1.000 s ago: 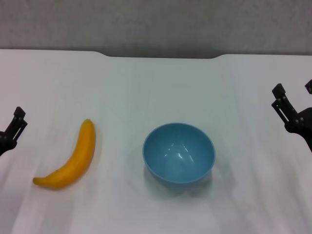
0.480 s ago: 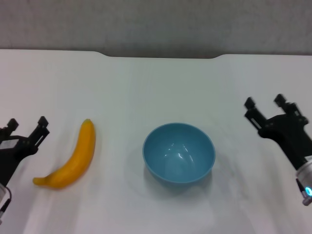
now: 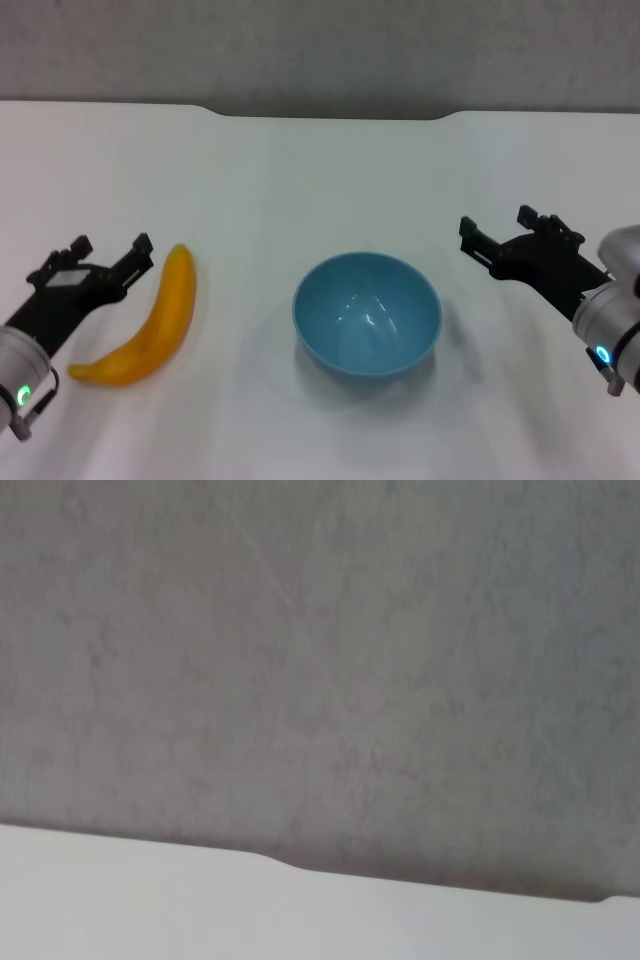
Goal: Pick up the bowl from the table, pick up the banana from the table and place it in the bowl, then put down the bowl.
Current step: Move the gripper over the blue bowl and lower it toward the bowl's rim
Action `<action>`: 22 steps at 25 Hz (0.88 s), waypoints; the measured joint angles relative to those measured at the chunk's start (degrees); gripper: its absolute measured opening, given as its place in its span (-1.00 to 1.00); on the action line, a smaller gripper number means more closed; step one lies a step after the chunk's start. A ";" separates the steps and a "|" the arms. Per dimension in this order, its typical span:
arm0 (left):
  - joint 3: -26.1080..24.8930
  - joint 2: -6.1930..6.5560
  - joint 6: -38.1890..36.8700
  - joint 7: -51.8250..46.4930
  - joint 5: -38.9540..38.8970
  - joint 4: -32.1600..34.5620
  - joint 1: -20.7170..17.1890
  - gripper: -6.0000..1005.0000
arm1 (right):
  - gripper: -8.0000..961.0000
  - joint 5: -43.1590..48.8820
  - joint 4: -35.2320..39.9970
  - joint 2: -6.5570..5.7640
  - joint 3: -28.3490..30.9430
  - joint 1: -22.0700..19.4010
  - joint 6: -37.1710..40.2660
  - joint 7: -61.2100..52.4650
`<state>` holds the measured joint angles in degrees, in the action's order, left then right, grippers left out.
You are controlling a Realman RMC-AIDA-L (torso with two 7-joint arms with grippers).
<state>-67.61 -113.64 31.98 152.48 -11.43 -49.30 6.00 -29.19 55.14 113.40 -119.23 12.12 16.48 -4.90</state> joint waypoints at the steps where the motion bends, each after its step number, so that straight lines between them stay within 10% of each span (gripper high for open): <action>1: -1.42 -0.42 -2.89 0.00 2.27 -3.51 -1.53 0.75 | 0.77 2.43 2.49 0.39 1.79 -0.58 -4.13 0.05; 8: -4.43 -2.59 -34.91 0.10 13.85 -27.25 -6.75 0.75 | 0.77 9.50 16.92 1.42 8.01 -1.58 -29.11 0.66; 15: -4.25 -2.62 -43.69 0.70 14.01 -30.86 -5.88 0.75 | 0.77 9.69 21.72 1.44 9.63 2.45 -45.31 1.87; 22: -4.54 -2.64 -44.26 0.84 14.40 -30.31 -5.15 0.75 | 0.77 9.73 19.77 1.76 7.44 2.92 -42.95 1.87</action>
<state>-72.15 -116.28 -12.28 153.32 2.97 -79.61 0.85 -19.46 74.91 115.16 -111.79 15.04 -26.47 -3.03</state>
